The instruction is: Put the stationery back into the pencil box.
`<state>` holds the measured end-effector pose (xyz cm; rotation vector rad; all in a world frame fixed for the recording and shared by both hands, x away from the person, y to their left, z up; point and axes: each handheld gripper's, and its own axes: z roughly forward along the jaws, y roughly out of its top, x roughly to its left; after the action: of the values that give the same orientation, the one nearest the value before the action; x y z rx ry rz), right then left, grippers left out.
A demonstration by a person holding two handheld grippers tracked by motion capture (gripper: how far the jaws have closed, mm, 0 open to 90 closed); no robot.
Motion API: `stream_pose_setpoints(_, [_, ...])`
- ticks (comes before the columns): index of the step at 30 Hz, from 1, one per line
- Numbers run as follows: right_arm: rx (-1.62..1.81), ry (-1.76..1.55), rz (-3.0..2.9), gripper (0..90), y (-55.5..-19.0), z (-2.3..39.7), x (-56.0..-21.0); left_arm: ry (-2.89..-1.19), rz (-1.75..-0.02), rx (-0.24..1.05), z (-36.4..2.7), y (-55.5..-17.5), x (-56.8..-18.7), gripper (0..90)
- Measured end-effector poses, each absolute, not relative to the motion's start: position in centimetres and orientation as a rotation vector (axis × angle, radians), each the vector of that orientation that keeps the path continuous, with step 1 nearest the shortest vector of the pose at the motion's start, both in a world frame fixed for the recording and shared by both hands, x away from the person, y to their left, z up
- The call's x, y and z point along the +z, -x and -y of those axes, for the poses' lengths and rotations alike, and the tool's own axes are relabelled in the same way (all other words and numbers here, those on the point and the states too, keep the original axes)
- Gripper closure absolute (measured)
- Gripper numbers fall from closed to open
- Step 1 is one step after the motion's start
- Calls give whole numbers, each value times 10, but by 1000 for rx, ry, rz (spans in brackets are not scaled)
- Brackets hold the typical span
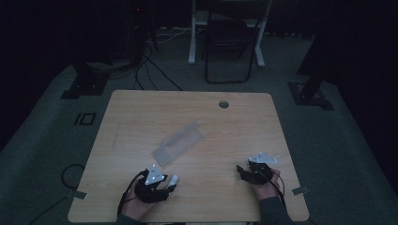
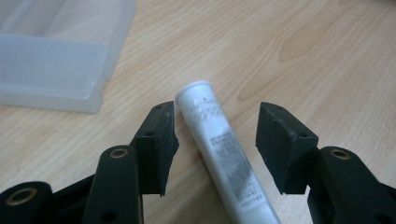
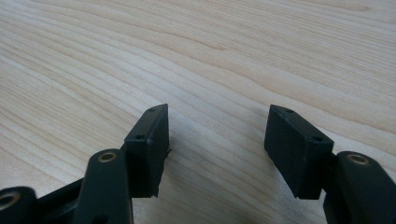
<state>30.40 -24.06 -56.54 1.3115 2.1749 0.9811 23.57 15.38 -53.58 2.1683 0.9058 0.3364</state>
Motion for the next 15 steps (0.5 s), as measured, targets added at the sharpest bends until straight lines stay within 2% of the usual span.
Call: stream_pose_setpoints(15, [998, -1291, -2172, 393, -305, 242, -567, -2217, -898, 351, -151, -227, -545, 491])
